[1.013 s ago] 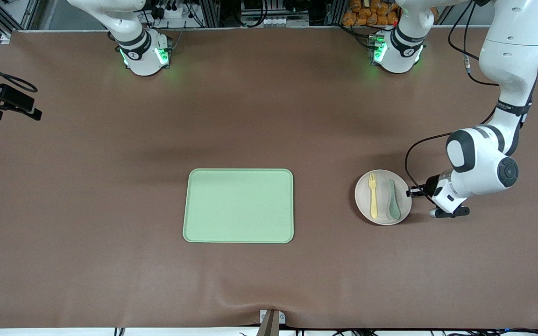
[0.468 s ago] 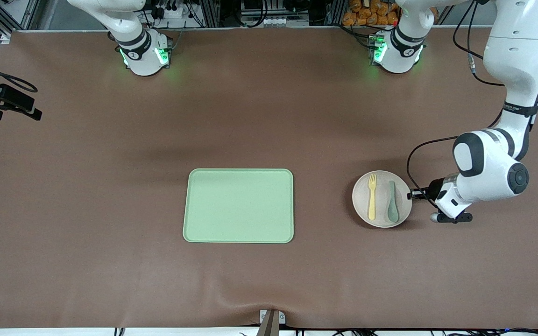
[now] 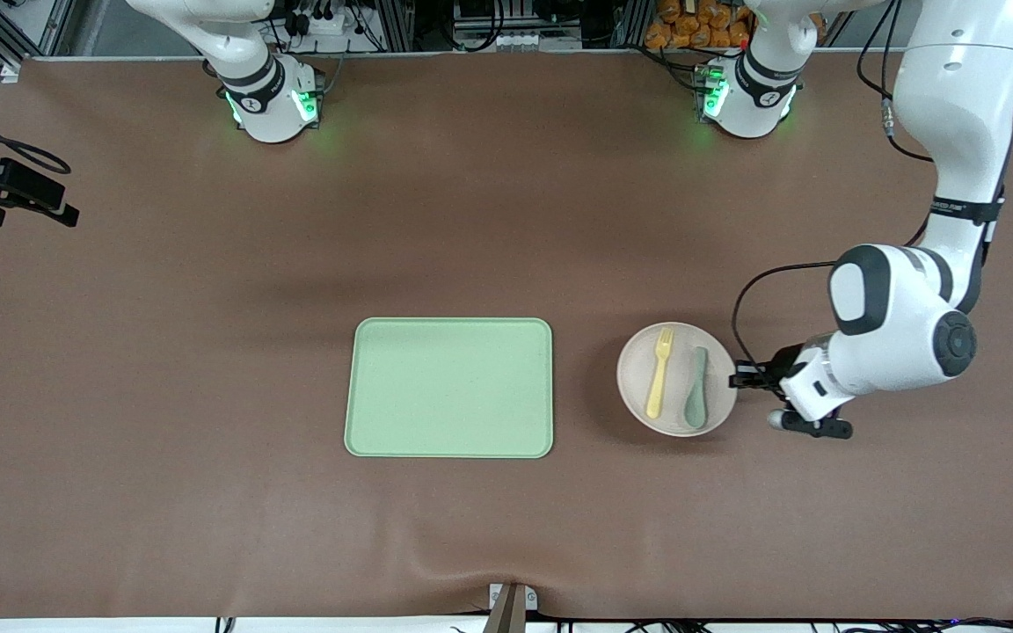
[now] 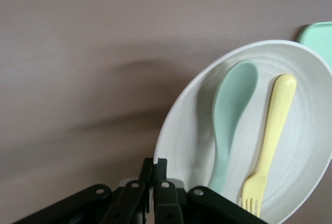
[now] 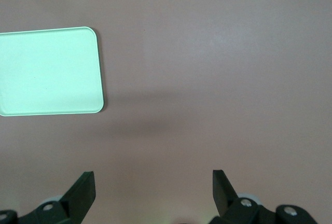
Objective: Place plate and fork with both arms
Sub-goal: 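Drag the plate with the left gripper onto the green tray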
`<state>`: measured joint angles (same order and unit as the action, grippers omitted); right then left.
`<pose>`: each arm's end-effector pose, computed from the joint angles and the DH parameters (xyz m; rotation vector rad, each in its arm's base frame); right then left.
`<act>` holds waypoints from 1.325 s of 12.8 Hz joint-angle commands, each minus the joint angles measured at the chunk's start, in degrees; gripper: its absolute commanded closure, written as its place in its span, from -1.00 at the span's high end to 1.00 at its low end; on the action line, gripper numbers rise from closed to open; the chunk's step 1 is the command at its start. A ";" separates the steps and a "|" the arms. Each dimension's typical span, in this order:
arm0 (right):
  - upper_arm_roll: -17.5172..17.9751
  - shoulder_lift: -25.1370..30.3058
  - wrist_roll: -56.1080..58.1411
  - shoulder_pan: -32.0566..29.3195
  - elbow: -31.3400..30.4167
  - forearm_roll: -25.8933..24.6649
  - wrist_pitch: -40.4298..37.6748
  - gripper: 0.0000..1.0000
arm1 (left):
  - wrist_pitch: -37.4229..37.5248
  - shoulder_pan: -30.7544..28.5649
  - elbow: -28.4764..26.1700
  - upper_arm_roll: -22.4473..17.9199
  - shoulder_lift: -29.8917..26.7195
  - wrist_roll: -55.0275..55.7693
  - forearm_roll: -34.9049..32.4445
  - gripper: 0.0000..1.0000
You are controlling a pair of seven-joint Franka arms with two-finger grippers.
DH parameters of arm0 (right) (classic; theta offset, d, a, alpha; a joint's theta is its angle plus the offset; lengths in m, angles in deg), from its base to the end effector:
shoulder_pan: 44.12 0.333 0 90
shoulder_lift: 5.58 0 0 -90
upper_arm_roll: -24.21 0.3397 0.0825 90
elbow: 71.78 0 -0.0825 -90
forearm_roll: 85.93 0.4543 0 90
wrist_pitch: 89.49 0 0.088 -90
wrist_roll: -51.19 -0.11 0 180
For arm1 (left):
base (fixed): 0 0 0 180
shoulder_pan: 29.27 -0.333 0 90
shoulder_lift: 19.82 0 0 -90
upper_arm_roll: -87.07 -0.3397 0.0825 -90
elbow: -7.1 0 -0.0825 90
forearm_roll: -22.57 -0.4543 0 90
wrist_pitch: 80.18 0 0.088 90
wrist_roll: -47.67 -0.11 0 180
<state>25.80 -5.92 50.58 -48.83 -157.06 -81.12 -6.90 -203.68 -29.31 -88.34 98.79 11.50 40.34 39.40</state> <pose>0.6129 -0.0233 0.6751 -3.0546 0.0863 0.0780 0.7291 -0.1483 0.2698 2.7890 -0.1890 -0.0907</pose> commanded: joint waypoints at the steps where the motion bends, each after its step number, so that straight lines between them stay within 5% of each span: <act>1: 0.35 0.25 0.17 -0.92 -0.07 0.99 -0.33 1.00 | 1.51 4.07 4.38 -0.29 1.82 3.80 0.22 -1.00; 13: 0.26 -3.61 0.34 -1.79 0.37 0.81 -0.33 1.00 | 0.37 21.56 18.97 -0.99 12.53 30.79 0.22 -1.00; 17: 0.35 -6.78 0.34 -1.27 0.37 0.73 0.63 1.00 | -5.68 28.93 20.03 -5.11 15.87 36.05 0.31 -1.00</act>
<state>25.57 -11.92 50.61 -49.46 -157.24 -81.12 -6.62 -207.30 -4.33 -71.00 96.61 24.92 73.30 39.40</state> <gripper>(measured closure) 0.000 0.960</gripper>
